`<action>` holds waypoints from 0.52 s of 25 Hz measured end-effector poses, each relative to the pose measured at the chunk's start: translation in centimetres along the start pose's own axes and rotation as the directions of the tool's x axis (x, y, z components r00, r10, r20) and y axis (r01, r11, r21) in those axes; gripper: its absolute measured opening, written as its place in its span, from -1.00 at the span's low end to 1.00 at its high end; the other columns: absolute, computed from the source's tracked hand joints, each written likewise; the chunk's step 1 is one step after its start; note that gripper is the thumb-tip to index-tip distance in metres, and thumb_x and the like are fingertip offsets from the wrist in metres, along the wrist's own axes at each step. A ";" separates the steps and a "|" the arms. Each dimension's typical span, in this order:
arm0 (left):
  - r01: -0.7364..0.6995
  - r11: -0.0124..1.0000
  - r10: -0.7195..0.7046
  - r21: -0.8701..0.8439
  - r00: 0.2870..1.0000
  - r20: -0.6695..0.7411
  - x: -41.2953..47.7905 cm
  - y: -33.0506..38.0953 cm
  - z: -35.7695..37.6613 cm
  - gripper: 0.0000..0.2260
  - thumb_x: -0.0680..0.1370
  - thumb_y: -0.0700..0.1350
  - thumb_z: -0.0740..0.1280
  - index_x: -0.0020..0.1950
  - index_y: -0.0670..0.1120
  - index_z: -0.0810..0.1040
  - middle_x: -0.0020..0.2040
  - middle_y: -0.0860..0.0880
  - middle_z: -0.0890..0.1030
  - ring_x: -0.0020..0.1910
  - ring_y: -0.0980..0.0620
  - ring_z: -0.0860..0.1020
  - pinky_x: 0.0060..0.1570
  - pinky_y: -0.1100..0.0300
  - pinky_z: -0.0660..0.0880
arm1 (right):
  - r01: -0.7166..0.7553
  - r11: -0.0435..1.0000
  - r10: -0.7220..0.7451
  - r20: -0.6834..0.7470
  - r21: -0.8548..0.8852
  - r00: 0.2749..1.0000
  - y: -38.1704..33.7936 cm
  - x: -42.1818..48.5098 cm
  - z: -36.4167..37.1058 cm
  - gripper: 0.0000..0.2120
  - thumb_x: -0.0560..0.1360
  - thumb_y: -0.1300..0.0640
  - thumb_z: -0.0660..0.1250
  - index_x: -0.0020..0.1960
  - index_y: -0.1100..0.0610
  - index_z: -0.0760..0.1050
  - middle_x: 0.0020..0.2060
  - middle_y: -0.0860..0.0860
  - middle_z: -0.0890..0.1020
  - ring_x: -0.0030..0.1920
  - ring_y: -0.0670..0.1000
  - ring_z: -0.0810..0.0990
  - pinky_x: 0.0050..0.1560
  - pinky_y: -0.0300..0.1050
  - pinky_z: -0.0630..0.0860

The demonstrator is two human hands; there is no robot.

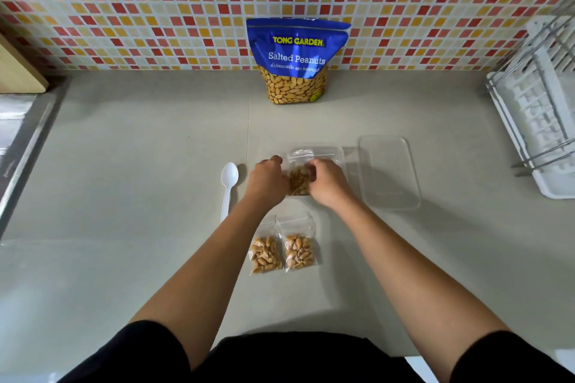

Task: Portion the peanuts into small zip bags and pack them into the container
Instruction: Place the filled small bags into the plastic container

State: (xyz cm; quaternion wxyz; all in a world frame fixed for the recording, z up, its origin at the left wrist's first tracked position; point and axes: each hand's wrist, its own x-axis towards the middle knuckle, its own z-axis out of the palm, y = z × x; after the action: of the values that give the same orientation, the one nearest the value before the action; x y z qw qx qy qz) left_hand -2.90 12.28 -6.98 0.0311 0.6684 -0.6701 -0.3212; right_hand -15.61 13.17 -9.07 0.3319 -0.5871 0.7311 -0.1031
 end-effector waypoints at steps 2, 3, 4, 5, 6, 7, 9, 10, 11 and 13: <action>-0.026 0.996 0.028 0.085 0.999 -0.019 0.0 0.0 0.4 -0.61 0.50 -0.33 0.14 0.34 -0.22 0.36 0.24 -0.24 0.48 0.17 -0.26 0.48 0.02 0.02 0.41 | 0.049 0.996 -0.050 -0.010 -0.071 0.999 0.1 0.0 0.1 -0.63 0.40 0.34 0.27 0.21 0.21 0.50 0.19 0.17 0.54 0.23 0.16 0.48 0.25 -0.11 0.38; -0.043 0.987 0.048 0.153 0.999 -0.027 -0.2 0.2 0.5 -0.64 0.51 -0.33 0.14 0.32 -0.24 0.35 0.24 -0.25 0.44 0.14 -0.27 0.49 -0.04 0.04 0.39 | 0.071 0.992 -0.073 -0.011 -0.105 0.997 0.1 0.1 0.2 -0.64 0.40 0.34 0.28 0.19 0.22 0.51 0.18 0.17 0.54 0.22 0.16 0.48 0.24 -0.11 0.38; -0.063 0.970 0.071 0.234 0.997 -0.030 -0.4 0.3 0.6 -0.67 0.52 -0.33 0.14 0.30 -0.25 0.35 0.25 -0.25 0.39 0.11 -0.27 0.51 -0.09 0.05 0.38 | 0.092 0.985 -0.094 -0.010 -0.144 0.996 0.2 0.1 0.3 -0.64 0.39 0.34 0.29 0.19 0.23 0.51 0.18 0.16 0.53 0.22 0.16 0.48 0.24 -0.11 0.38; -0.087 0.944 0.102 0.317 0.994 -0.032 -0.6 0.4 0.6 -0.70 0.53 -0.33 0.14 0.27 -0.27 0.37 0.26 -0.25 0.34 0.09 -0.25 0.50 -0.11 0.06 0.38 | 0.107 0.977 -0.111 -0.012 -0.187 0.994 0.2 0.1 0.3 -0.62 0.39 0.34 0.30 0.20 0.24 0.50 0.19 0.16 0.51 0.21 0.17 0.48 0.24 -0.10 0.38; -0.110 0.910 0.135 0.399 0.990 -0.036 -0.7 0.5 0.7 -0.72 0.53 -0.32 0.15 0.24 -0.27 0.40 0.28 -0.25 0.31 0.10 -0.23 0.48 -0.09 0.07 0.39 | 0.117 0.966 -0.125 -0.021 -0.231 0.992 0.2 0.1 0.4 -0.62 0.39 0.33 0.31 0.21 0.25 0.50 0.19 0.17 0.48 0.20 0.19 0.48 0.23 -0.08 0.40; -0.120 0.875 0.157 0.470 0.987 -0.040 -0.8 0.4 0.8 -0.74 0.53 -0.29 0.17 0.21 -0.26 0.44 0.30 -0.24 0.28 0.15 -0.20 0.42 -0.04 0.08 0.40 | 0.120 0.956 -0.132 -0.029 -0.268 0.991 0.3 0.1 0.4 -0.63 0.39 0.32 0.33 0.20 0.26 0.50 0.18 0.18 0.45 0.17 0.20 0.48 0.22 -0.08 0.41; -0.100 0.850 0.158 0.517 0.985 -0.069 -0.8 0.1 0.9 -0.76 0.53 -0.22 0.21 0.17 -0.22 0.50 0.31 -0.20 0.25 0.22 -0.17 0.33 0.06 0.07 0.40 | 0.121 0.944 -0.135 -0.025 -0.308 0.991 0.2 0.1 0.1 -0.65 0.40 0.30 0.33 0.19 0.26 0.51 0.18 0.18 0.39 0.14 0.19 0.49 0.21 -0.08 0.43; -0.100 0.866 0.161 0.489 0.983 -0.084 -0.8 0.0 0.7 -0.76 0.53 -0.19 0.22 0.16 -0.22 0.51 0.31 -0.19 0.25 0.23 -0.17 0.31 0.08 0.06 0.40 | 0.129 0.945 -0.140 -0.016 -0.302 0.990 0.1 0.0 -0.2 -0.63 0.40 0.31 0.32 0.21 0.26 0.50 0.18 0.18 0.38 0.13 0.18 0.49 0.21 -0.08 0.43; -0.119 0.893 0.182 0.434 0.977 -0.107 -0.9 -0.1 0.4 -0.75 0.54 -0.18 0.21 0.17 -0.22 0.51 0.31 -0.19 0.26 0.23 -0.18 0.32 0.09 0.05 0.41 | 0.139 0.952 -0.149 -0.015 -0.271 0.989 -0.1 -0.3 -0.6 -0.61 0.41 0.32 0.31 0.24 0.24 0.49 0.19 0.17 0.39 0.14 0.18 0.49 0.21 -0.07 0.42; -0.184 0.950 0.234 0.252 0.955 -0.185 -1.4 -0.2 -0.4 -0.72 0.55 -0.16 0.23 0.23 -0.21 0.51 0.30 -0.18 0.32 0.19 -0.18 0.40 0.06 0.09 0.42 | 0.176 0.967 -0.195 -0.094 -0.183 0.976 -0.6 -1.3 -1.5 -0.58 0.43 0.30 0.30 0.28 0.18 0.46 0.18 0.15 0.47 0.14 0.16 0.51 0.18 -0.06 0.43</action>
State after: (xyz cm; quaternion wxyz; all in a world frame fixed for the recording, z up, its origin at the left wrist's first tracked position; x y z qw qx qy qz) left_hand -2.36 13.45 -6.23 0.0582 0.6227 -0.7632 -0.1624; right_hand -15.96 13.87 -7.12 0.2273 -0.6730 0.6964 -0.1021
